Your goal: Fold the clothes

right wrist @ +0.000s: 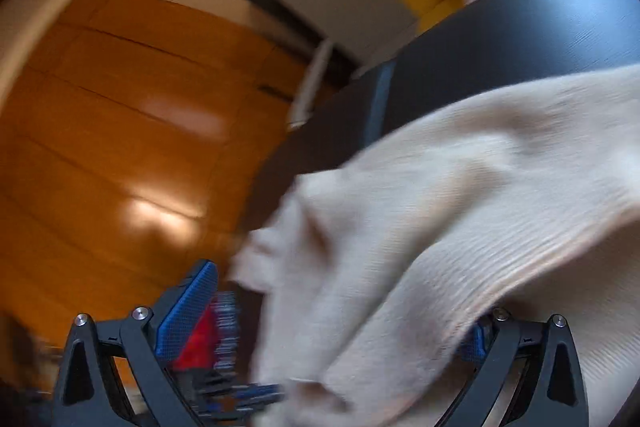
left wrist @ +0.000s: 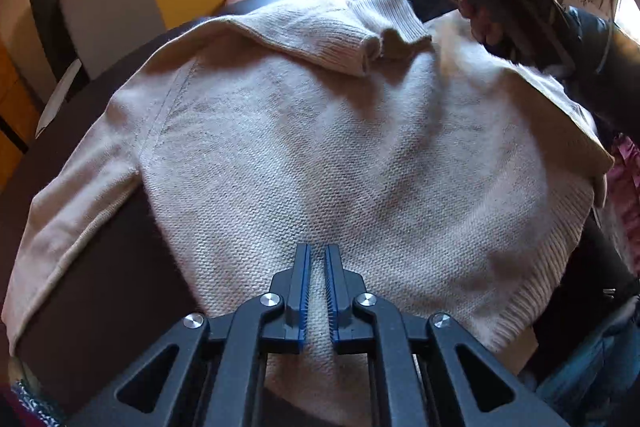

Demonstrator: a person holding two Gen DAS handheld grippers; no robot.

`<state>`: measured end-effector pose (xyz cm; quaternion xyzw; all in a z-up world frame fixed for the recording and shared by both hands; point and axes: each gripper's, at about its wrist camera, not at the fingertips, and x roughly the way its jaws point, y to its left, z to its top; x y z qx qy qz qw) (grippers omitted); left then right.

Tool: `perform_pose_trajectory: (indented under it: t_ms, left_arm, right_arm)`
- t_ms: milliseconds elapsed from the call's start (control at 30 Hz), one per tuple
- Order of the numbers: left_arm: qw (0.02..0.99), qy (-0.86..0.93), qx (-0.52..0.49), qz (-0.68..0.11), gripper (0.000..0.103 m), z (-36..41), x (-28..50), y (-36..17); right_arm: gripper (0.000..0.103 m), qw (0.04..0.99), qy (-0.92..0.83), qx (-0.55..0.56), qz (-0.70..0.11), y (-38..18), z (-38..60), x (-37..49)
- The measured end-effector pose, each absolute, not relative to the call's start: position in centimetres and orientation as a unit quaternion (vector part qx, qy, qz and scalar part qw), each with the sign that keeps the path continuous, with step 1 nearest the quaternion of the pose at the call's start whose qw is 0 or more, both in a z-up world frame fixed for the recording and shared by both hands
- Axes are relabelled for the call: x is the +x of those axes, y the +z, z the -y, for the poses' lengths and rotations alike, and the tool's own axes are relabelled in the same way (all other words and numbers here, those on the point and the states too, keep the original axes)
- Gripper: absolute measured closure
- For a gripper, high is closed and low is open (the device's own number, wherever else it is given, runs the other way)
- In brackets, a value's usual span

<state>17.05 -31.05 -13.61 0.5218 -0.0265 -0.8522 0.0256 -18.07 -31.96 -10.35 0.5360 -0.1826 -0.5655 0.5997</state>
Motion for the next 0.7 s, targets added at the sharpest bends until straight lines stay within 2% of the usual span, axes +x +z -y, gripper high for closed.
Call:
perform_pose_trajectory:
  t_ms: [100,167,300,367,600,700]
  left_arm:
    - [0.026,-0.85,0.526,0.014,0.095,31.5,17.1,-13.4]
    - [0.026,-0.849,0.527,0.001,0.095,31.7,17.0,-13.3]
    - [0.027,-0.848,0.528,-0.017,0.095,31.9,16.8,-13.2]
    - [0.03,-0.849,0.528,-0.021,0.095,31.8,16.8,-13.1]
    - [0.032,-0.862,0.504,-0.045,0.095,32.5,15.6,-11.2]
    - [0.039,-0.88,0.472,-0.042,0.094,33.4,13.0,-9.0]
  right_arm:
    - [0.0,0.629,-0.524,0.54,0.197,-10.0,33.9,-17.9]
    - [0.0,0.63,-0.534,0.513,0.234,-8.3,34.9,-19.5]
    - [0.0,0.575,-0.606,0.447,0.321,-3.9,34.7,-25.2]
    - [0.0,0.544,-0.63,0.443,0.333,-2.7,34.4,-27.3]
    - [0.0,0.535,-0.668,0.459,0.239,-3.6,30.0,-25.0]
    - [0.0,0.533,-0.665,0.467,0.235,-4.8,28.9,-24.7]
